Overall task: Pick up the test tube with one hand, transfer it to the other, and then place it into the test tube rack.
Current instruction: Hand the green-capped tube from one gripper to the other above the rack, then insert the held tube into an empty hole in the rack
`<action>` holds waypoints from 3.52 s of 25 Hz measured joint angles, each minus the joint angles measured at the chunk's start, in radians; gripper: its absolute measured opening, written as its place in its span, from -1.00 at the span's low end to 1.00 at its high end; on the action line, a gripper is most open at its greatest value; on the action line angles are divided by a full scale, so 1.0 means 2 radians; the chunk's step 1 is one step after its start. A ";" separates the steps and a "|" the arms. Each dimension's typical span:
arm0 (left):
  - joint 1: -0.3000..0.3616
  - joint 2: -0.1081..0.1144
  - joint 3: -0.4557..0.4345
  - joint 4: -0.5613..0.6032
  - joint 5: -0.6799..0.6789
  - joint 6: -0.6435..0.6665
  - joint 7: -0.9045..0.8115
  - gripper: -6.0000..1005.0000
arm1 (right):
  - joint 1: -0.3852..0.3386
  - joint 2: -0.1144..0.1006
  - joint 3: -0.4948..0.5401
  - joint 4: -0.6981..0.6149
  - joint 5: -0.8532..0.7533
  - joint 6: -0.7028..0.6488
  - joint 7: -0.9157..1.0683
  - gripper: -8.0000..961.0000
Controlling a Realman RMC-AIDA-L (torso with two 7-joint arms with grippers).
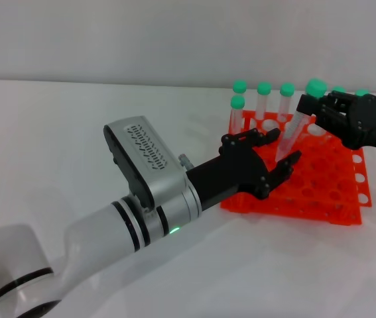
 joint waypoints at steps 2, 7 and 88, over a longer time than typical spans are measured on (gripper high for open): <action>0.004 0.000 -0.003 0.002 -0.003 -0.002 0.013 -0.39 | -0.001 0.000 0.004 0.000 0.000 0.000 0.000 -0.57; 0.042 -0.001 -0.040 0.014 -0.018 -0.002 0.075 -0.08 | -0.004 0.005 0.025 0.000 0.001 -0.005 -0.011 -0.57; 0.242 0.003 -0.251 -0.004 -0.061 0.134 0.075 0.75 | 0.130 0.026 -0.043 0.150 0.058 -0.292 -0.190 -0.33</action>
